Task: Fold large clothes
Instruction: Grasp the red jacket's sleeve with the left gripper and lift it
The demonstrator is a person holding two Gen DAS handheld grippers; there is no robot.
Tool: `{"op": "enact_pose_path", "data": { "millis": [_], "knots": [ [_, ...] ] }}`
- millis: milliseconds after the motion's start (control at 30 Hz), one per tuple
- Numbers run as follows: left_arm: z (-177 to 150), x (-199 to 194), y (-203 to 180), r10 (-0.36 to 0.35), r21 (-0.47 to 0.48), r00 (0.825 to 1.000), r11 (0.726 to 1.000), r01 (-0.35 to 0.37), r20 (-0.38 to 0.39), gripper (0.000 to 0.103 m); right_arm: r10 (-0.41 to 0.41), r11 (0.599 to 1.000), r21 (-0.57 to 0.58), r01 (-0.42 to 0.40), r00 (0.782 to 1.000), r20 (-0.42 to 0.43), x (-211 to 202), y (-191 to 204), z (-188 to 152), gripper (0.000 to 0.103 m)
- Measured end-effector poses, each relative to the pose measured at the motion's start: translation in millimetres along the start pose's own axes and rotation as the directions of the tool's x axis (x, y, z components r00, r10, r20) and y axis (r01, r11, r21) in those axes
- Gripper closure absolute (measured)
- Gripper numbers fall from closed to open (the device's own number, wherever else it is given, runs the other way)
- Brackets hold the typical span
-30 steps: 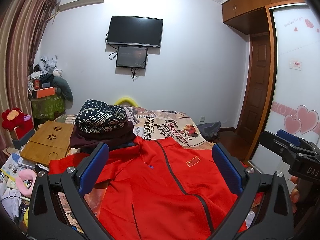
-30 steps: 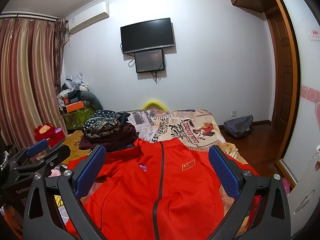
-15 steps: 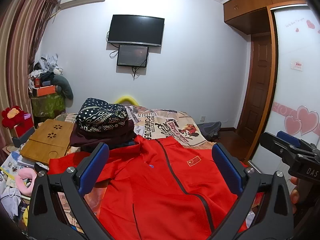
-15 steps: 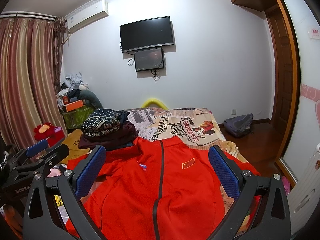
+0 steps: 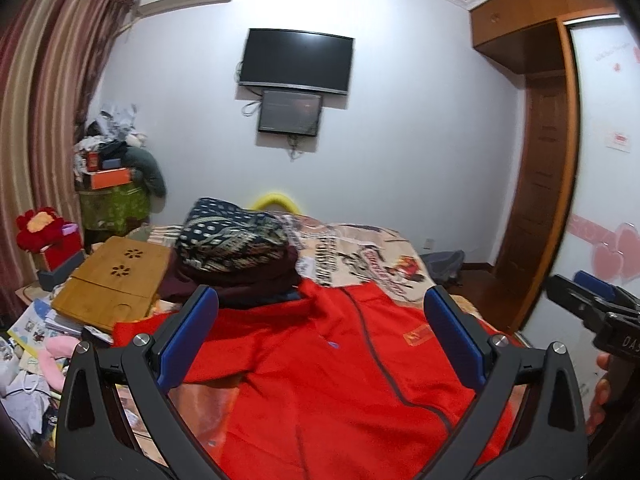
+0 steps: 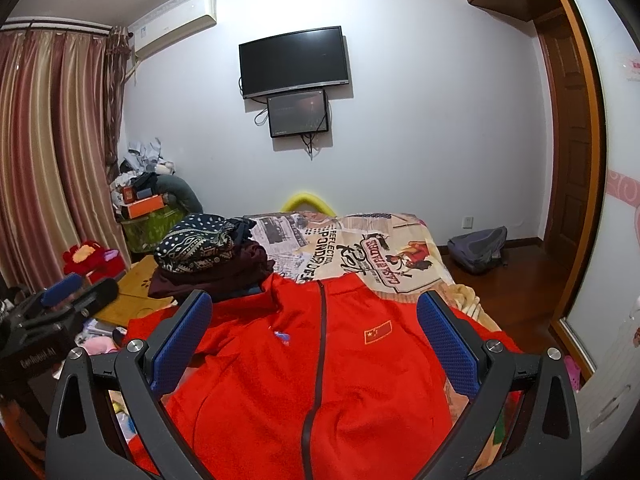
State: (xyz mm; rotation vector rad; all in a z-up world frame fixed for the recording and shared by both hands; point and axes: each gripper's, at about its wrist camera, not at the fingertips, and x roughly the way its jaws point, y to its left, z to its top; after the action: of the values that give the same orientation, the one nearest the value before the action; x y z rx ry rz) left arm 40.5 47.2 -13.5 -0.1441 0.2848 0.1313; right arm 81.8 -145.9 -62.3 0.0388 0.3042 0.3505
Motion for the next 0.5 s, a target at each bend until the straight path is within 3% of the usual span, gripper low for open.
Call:
{"op": "enact_pose_path", "data": {
  "millis": [233,333,433,467,500],
  "knots": [
    [9.2,32.1,81.2,0.115,-0.025,0.993,0.993,-0.116,-0.026,0.000,-0.028,0.999,-0.027,0.027,0.999,-0.034,39.9,-6.7,6.0,0.001],
    [6.5,46.3,120.4,0.188,-0.032,0.981,0.981,-0.190,-0.054,0.000,-0.041,0.998,-0.040,0.038,0.997,-0.063,59.1,-8.8,4.8,0.001],
    [-6.3,60.1,161.6,0.294,-0.057,0.953,0.953,-0.298,-0.074,0.000,-0.047,0.998,-0.051,0.042,0.994,-0.100,78.2,-10.5,1.8,0.001],
    [-14.3,67.5,181.4,0.362,-0.077,0.926,0.926,-0.370,-0.105,0.000,-0.044,0.998,-0.051,0.038,0.992,-0.117,85.5,-11.0,-0.2,0.001],
    [-21.3,74.2,196.3,0.391,-0.097,0.910,0.909,-0.405,-0.136,0.000,-0.042,0.998,-0.050,0.036,0.991,-0.130,88.3,-10.9,-0.4,0.001]
  ]
}}
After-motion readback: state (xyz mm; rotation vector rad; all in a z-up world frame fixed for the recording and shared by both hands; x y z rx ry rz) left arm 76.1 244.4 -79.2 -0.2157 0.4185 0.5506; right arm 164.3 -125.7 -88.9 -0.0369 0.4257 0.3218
